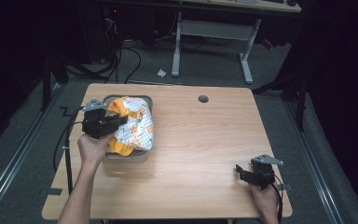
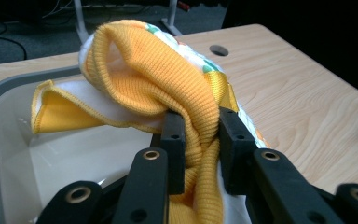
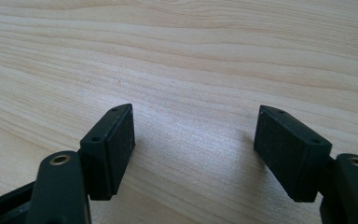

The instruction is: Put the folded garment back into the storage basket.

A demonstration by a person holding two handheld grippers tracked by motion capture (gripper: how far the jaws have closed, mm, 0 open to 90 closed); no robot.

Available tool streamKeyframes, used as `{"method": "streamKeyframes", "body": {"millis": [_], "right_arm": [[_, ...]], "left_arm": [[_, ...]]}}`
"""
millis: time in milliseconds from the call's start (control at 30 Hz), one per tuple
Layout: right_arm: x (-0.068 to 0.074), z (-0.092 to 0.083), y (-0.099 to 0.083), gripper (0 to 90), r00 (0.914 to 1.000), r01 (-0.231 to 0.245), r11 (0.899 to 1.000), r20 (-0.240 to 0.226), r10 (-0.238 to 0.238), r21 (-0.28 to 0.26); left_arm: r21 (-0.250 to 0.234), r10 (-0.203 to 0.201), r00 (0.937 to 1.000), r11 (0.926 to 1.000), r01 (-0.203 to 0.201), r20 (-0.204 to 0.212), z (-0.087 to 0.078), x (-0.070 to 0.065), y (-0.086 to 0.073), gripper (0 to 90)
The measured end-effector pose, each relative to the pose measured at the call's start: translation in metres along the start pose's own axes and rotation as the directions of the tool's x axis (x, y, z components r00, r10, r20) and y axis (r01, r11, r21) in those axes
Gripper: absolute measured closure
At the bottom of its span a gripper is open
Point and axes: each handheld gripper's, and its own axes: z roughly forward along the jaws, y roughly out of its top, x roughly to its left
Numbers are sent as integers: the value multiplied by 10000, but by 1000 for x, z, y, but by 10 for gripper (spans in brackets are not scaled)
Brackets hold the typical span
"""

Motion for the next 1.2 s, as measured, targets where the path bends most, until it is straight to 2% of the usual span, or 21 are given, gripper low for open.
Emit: {"method": "streamKeyframes", "body": {"millis": [167,200,267,633,667,833,1133,1200], "right_arm": [[0,0,0,293,10000,-3,10000,-3,3,-18],[0,0,0,292,10000,1,10000,3,-1,-2],[0,0,0,292,10000,3,10000,3,-3,-2],[0,0,0,291,10000,-13,10000,6,13,-18],[0,0,0,291,10000,-12,10000,6,12,-19],[0,0,0,291,10000,-14,10000,9,14,-16],[0,0,0,292,10000,-38,10000,20,38,-17],[0,0,0,292,10000,-33,10000,19,33,-18]], "left_arm": [[168,107,9998,9998,-104,-152,4,3,-2,748],[299,274,9990,9992,-263,-355,7,2,-4,748],[430,345,9984,9985,-326,-444,9,2,-5,748],[1031,353,9961,9943,-269,-804,25,10,-15,748],[1191,464,9949,9923,-356,-892,28,9,-16,748],[1348,553,9934,9900,-415,-1004,34,10,-18,748],[2009,729,9890,9785,-461,-1284,51,13,-24,748],[1998,775,9886,9785,-506,-1293,52,15,-24,747]]}}
